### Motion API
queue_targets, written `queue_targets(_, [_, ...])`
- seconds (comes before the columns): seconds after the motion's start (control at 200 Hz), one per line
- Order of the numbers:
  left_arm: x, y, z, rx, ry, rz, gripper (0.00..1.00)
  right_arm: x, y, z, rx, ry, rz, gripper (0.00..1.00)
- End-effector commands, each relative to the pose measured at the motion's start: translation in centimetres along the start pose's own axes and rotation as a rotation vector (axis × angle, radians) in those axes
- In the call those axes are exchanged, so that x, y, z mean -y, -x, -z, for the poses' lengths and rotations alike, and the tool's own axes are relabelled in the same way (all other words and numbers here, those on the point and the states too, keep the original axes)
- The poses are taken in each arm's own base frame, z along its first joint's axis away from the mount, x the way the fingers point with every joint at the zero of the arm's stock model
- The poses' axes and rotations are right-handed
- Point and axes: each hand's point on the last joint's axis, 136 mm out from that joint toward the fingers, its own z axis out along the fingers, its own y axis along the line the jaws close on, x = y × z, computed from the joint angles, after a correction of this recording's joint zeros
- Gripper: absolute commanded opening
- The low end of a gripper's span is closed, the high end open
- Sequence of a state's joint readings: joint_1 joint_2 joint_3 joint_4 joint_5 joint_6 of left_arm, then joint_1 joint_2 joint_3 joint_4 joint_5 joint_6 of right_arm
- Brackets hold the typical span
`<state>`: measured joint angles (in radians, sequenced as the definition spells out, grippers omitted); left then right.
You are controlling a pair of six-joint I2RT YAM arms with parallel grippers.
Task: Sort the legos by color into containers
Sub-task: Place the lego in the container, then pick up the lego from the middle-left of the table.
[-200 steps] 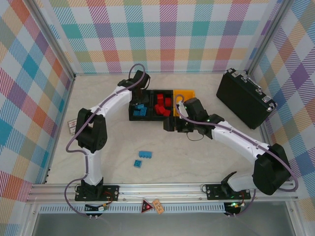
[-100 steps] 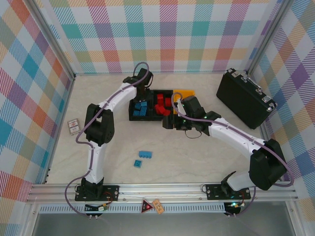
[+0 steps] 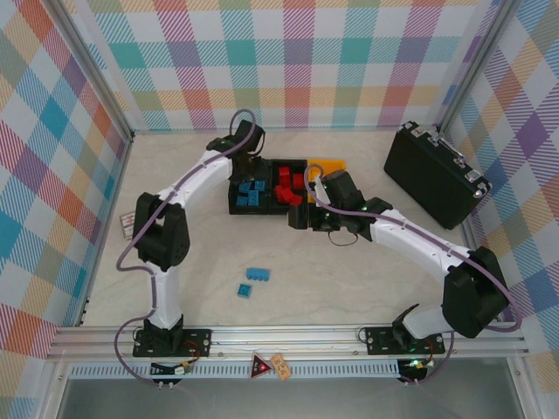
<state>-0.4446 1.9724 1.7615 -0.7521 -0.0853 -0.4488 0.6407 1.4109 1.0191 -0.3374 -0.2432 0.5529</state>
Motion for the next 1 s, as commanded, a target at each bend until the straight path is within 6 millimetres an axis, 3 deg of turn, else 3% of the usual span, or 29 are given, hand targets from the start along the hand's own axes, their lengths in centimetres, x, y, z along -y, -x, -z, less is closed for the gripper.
queue_targets(0.0, [0.8,-1.1,2.8,0.021,-0.061,-0.001,0.51,-0.1,-0.5,0.8,0.000,0.012,-0.001,0.64])
queue_targets(0.28, [-0.2,-7.9,4.5,-0.040,-0.063,-0.034,0.51,0.1,-2.2,1.6,-0.032,0.025,0.009,0.64])
queue_targets(0.45, [-1.3,-12.5,4.2,-0.129,-0.046,-0.084,0.54,0.2,-4.0,2.0,-0.078,0.053,0.043,0.65])
queue_targets(0.58, [-1.2,-15.6,4.4,-0.180,-0.066,-0.097,0.61,0.6,-5.5,2.3,-0.110,0.057,0.052,0.65])
queue_targets(0.74, [-1.4,-18.9,4.3,-0.215,-0.056,-0.082,0.76,1.4,-7.1,2.8,-0.131,0.047,0.055,0.69])
queue_targets(0.995, [-1.8,-23.5,3.5,-0.275,0.004,-0.104,0.81,2.6,-9.8,2.7,-0.183,0.046,0.022,0.71])
